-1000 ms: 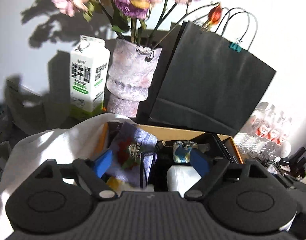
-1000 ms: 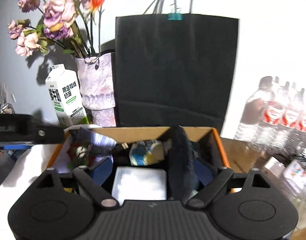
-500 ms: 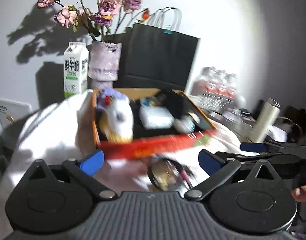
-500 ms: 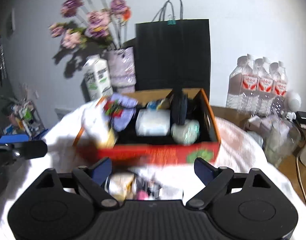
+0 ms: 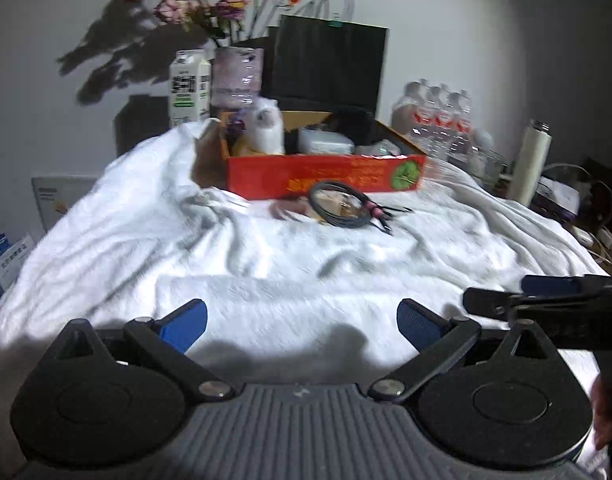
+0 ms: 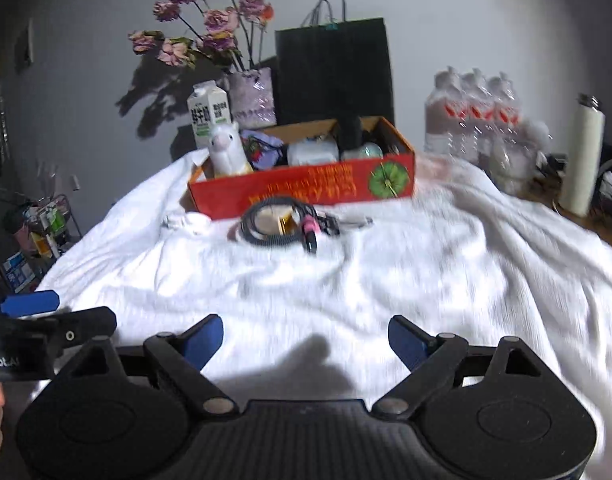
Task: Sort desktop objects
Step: 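Withdraw both tools from the box back over the towel, then grasp the black braided cable with pink plug using the right tool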
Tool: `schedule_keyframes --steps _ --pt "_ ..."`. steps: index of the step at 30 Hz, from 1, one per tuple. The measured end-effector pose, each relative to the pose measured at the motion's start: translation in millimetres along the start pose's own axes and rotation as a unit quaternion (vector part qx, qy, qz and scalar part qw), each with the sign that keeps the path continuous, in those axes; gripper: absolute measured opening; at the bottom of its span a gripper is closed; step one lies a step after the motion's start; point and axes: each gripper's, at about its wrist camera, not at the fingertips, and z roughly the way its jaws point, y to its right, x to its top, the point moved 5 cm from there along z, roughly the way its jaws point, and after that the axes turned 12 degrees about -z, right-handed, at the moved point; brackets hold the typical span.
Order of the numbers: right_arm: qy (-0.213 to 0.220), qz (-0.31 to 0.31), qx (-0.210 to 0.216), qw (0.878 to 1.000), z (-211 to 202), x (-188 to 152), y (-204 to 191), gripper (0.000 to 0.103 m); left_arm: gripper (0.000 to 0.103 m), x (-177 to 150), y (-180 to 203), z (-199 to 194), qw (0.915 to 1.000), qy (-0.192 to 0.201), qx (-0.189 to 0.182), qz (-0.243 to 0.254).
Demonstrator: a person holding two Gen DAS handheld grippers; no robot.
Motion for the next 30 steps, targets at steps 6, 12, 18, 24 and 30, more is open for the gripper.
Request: schedule_keyframes --steps 6,12,18,24,30 --pt "-0.018 -0.026 -0.034 0.999 -13.1 -24.0 -8.9 0.089 0.103 -20.0 15.5 -12.5 0.9991 -0.018 -0.034 0.019" --pt "-0.011 -0.027 -0.028 0.999 -22.6 -30.6 -14.2 0.089 0.103 -27.3 11.9 -7.6 0.9994 -0.028 -0.013 0.015" --pt "0.005 -0.029 -0.015 0.999 -21.5 -27.3 -17.5 0.089 0.103 -26.1 6.1 4.5 0.9993 -0.037 0.007 0.000" --pt "0.008 -0.024 -0.009 1.000 -13.2 -26.1 -12.8 0.089 0.103 -23.4 2.6 18.3 0.9984 -0.047 0.029 -0.011" --pt "0.006 -0.013 -0.006 1.000 -1.8 -28.1 -4.8 0.089 0.103 -20.5 3.4 30.5 0.9974 -0.055 0.044 -0.013"
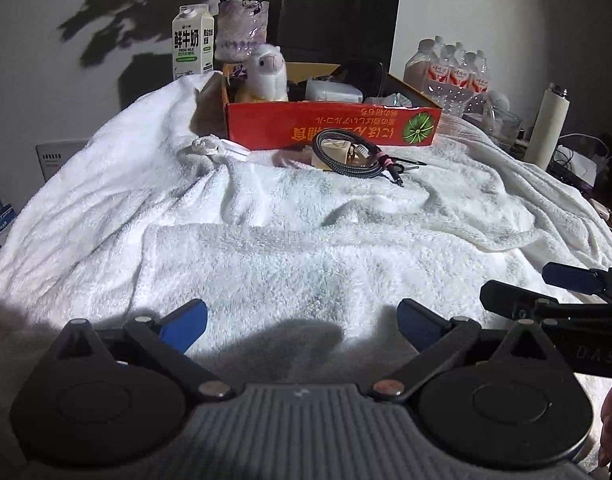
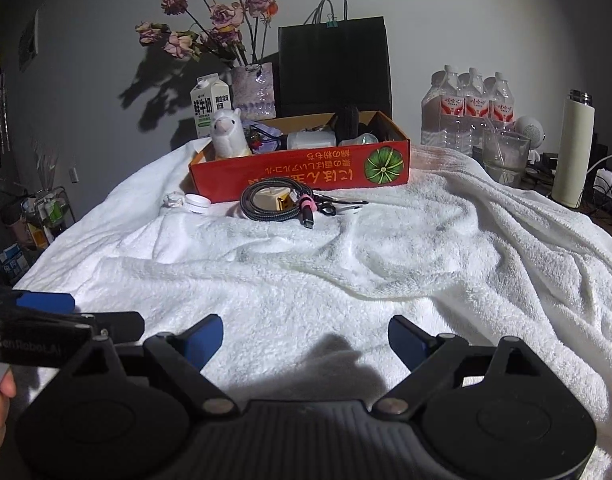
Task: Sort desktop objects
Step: 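Grasp the black braided cable with pink plug using the right tool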
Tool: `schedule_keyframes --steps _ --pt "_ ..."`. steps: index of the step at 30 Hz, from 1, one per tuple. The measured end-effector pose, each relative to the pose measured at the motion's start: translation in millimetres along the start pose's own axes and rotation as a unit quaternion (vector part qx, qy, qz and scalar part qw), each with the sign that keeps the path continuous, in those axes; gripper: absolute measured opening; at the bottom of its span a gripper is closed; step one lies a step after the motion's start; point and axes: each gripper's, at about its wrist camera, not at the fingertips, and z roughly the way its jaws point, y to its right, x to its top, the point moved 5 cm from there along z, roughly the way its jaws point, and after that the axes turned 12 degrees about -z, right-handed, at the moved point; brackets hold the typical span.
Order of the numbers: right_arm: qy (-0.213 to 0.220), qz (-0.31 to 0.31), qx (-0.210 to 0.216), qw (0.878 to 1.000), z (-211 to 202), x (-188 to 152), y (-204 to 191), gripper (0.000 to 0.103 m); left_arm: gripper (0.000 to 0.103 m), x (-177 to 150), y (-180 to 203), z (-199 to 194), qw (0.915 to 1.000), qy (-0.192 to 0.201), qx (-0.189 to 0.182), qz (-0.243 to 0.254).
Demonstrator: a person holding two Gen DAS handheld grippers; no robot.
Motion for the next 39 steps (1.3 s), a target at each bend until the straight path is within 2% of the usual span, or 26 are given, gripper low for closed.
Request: schedule_keyframes --steps 14,21,35,39 --pt "-0.010 0.012 0.006 1.000 19.9 -3.1 8.9 0.089 0.103 9.4 -1.3 20.5 0.9999 -0.010 0.010 -0.007" --pt "-0.014 0.007 0.007 1.000 27.1 2.2 9.4 0.089 0.102 23.8 -7.3 25.1 0.9999 0.006 0.007 -0.007" --pt "0.002 -0.020 0.008 1.000 57.4 50.8 5.7 0.089 0.098 81.4 -40.8 51.2 0.9978 0.064 0.015 -0.006" --pt "0.002 -0.021 0.012 1.000 71.9 65.4 10.0 0.087 0.092 96.2 -46.5 69.0 0.9977 0.067 0.014 -0.006"
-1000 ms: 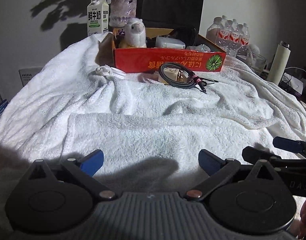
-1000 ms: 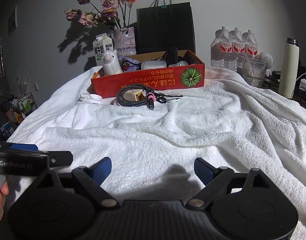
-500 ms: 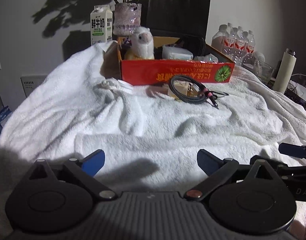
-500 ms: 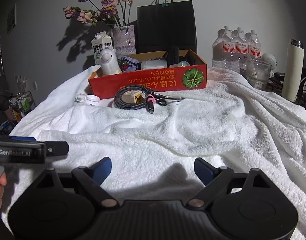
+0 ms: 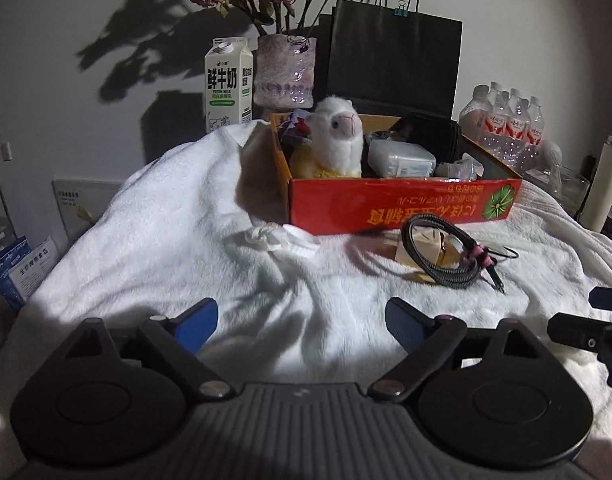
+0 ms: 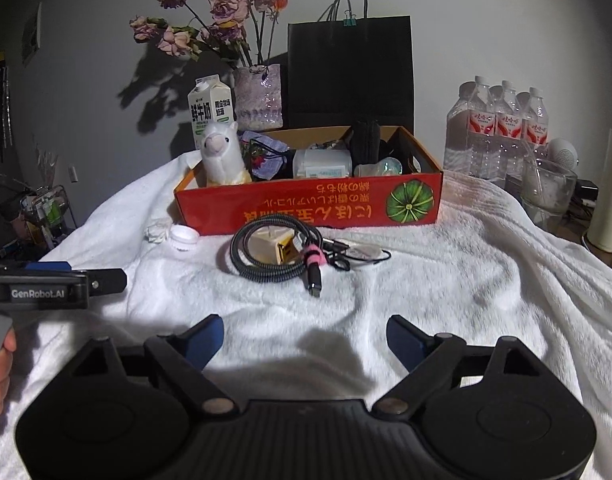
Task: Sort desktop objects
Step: 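Grasp the black braided cable with pink plug using the right tool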
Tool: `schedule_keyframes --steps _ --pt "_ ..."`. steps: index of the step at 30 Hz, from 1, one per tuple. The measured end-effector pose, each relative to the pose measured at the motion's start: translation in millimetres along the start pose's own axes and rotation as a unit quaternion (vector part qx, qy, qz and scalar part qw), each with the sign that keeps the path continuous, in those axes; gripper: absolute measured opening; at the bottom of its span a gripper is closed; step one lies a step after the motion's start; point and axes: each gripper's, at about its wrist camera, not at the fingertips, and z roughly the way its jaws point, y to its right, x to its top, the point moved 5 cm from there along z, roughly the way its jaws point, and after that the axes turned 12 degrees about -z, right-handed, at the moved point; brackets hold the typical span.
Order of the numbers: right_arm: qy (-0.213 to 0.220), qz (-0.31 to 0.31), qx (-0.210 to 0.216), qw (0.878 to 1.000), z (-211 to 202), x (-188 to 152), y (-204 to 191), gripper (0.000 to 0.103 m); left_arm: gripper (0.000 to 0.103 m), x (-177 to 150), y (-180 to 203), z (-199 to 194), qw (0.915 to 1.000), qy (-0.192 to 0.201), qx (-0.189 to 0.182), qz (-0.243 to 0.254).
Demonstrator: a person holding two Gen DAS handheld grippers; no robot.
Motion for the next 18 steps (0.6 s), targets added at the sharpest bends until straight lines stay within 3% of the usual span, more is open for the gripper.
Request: schedule_keyframes --steps 8,13,15,18 --pt "0.002 -0.006 0.006 1.000 37.2 25.1 6.0 0.082 0.084 17.6 7.8 50.0 0.9996 -0.017 -0.016 0.016" --pt "-0.008 0.008 0.002 1.000 62.8 33.2 15.1 0.075 0.079 48.3 -4.5 77.2 1.0000 0.001 -0.006 0.005" --pt "-0.011 0.008 0.002 1.000 73.8 37.1 16.8 0.071 0.056 55.2 -12.3 89.1 1.0000 -0.005 0.000 -0.005" --pt "-0.013 0.022 0.009 1.000 90.4 41.5 19.0 0.064 0.031 53.4 -23.3 100.2 0.9992 -0.024 -0.008 -0.031"
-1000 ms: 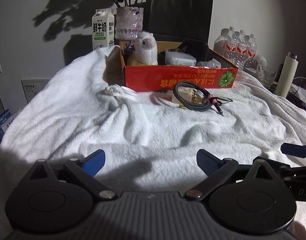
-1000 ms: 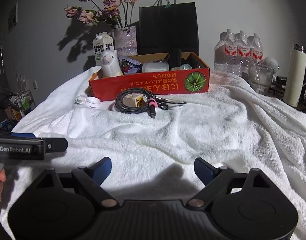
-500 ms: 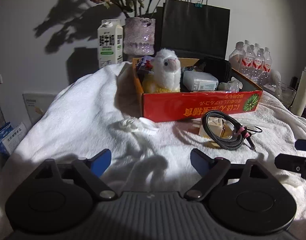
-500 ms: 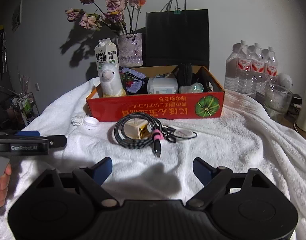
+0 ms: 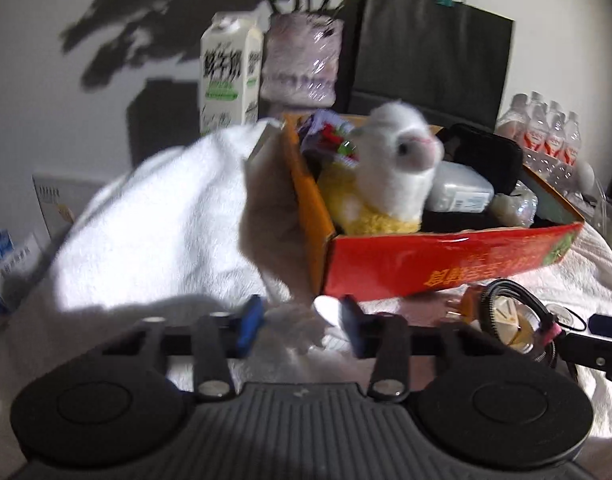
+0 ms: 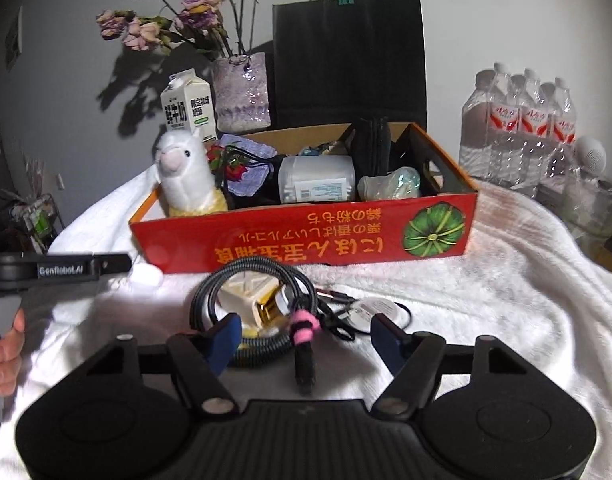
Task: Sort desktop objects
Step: 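Grasp the black braided cable with pink plug using the right tool, then lift the braided cable with the right tool toward the box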
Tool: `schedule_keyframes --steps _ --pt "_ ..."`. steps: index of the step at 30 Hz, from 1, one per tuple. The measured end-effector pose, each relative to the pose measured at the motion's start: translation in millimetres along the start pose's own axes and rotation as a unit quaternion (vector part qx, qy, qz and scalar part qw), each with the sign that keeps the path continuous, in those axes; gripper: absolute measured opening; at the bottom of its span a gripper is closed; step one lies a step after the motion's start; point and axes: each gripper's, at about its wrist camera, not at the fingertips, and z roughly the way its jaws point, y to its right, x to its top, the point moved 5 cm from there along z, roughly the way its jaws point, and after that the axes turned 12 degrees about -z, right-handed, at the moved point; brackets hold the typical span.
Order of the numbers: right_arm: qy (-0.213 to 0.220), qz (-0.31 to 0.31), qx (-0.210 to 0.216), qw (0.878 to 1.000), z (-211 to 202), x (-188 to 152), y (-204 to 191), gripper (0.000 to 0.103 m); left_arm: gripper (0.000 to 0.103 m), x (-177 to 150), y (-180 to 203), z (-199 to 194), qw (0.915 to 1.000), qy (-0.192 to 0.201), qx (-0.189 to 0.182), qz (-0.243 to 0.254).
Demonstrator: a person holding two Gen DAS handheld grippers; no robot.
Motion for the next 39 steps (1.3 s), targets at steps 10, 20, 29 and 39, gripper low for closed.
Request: schedule_keyframes --steps 10,20,29,39 --pt "-0.003 -0.018 -0.019 1.000 36.5 8.3 0.4 0.031 0.003 3.9 -6.5 -29.1 0.9990 0.034 -0.010 -0.029" --pt "0.013 -0.034 -0.002 0.999 -46.9 -15.8 -18.8 0.013 0.003 -27.5 7.7 -114.5 0.9953 0.041 -0.074 -0.047" --pt "-0.013 -0.097 -0.003 0.995 -140.8 -72.9 -39.9 0.013 0.003 -105.7 55.0 -159.3 0.9881 -0.035 -0.150 -0.003" --pt "-0.046 -0.061 -0.008 0.997 -139.0 -109.5 -39.1 0.023 0.003 -141.4 61.8 -174.9 0.9899 -0.051 -0.127 0.037"
